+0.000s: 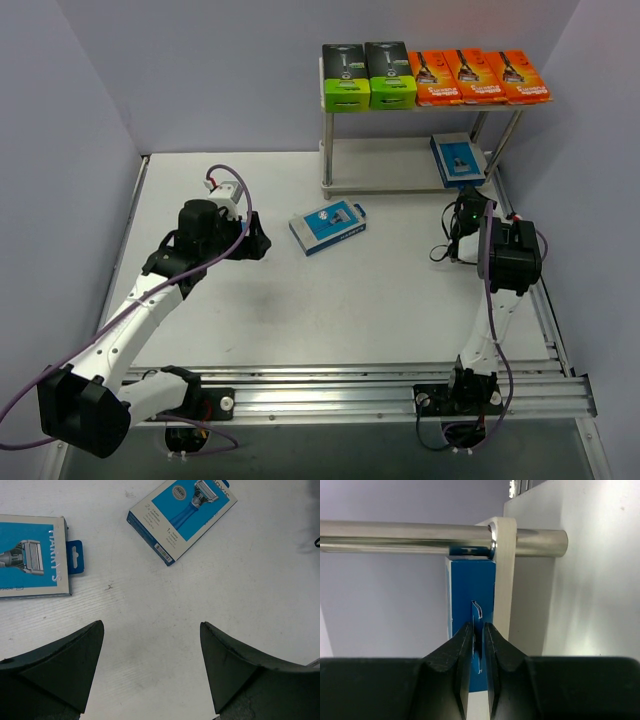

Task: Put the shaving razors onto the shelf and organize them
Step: Place the shaving razor onto shelf

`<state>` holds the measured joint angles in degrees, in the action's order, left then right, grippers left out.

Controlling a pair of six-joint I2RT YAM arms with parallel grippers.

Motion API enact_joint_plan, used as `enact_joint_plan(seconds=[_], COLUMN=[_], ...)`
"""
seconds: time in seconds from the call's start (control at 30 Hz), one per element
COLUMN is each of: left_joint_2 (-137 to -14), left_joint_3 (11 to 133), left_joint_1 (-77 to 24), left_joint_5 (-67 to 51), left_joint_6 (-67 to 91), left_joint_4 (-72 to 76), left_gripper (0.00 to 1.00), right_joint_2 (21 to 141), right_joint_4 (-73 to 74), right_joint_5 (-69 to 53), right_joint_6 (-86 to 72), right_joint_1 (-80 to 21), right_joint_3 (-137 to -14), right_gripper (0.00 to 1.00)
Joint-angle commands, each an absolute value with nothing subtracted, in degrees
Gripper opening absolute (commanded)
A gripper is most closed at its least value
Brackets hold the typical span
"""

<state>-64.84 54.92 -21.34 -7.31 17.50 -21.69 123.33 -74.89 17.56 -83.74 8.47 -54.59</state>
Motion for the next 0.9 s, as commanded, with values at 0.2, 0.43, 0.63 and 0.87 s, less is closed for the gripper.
enact_joint_plan(seconds=[0.2, 0.43, 0.63, 0.87], left_joint_2=[-65.13, -64.95, -64.25, -63.02], left_joint_3=[57.83, 57.74, 57.57, 57.04], left_joint_1=[-21.97, -21.89, -21.88, -21.88], left_joint_5=[-6.94, -6.86, -6.42, -6.15], left_joint_6=[16.79, 16.7, 16.61, 16.52], left_joint_4=[-21.71, -21.8, -21.62, -21.53], left_gripper=[0.87, 0.87, 0.87, 0.87], right_joint_2=[124.8, 124.63, 122.44, 118.83], right_joint_4=[-89.12, -89.12, -87.89, -89.03], right_joint_5=[18.54, 17.49, 16.79, 15.38], right_joint_6=[-84.02, -83.85, -83.76, -83.32], right_joint_1=[7.65, 7.65, 7.65, 8.17], right_joint_3=[-57.3, -57.66, -55.56, -51.43], right_gripper=[0.15, 0.38, 0.59, 0.89])
